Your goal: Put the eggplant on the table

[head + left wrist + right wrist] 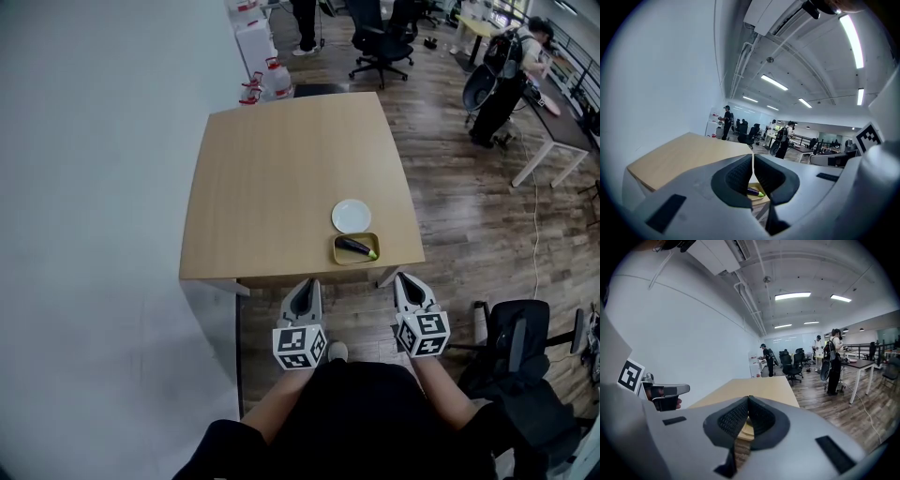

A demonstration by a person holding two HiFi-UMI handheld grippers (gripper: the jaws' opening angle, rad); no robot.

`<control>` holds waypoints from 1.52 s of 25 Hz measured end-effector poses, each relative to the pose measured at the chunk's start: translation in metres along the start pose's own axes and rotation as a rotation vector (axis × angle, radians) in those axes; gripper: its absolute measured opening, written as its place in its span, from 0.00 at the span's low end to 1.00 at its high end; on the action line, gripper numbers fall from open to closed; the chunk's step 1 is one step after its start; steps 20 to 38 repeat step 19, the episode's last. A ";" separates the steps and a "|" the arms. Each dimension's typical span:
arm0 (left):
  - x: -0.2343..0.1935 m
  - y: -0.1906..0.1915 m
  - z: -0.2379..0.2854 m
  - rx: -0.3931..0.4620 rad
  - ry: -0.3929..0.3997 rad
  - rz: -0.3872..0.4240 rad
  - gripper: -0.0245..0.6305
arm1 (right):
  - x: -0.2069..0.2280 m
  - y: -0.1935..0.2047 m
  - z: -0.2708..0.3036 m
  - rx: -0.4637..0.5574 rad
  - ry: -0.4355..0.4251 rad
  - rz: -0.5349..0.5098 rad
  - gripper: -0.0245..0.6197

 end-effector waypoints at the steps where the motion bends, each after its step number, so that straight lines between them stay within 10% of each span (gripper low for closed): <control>1: 0.002 -0.001 0.001 0.002 0.004 0.003 0.07 | 0.002 -0.001 -0.002 0.003 0.004 -0.001 0.13; 38: 0.021 -0.002 0.018 -0.004 0.066 0.030 0.07 | 0.023 0.003 -0.015 0.015 0.104 -0.006 0.13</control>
Point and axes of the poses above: the fingertips, and each gripper's own axes: z forward along the fingers, x to its right, y out of its underside, the point moved 4 cm from there along -z, backward along the fingers
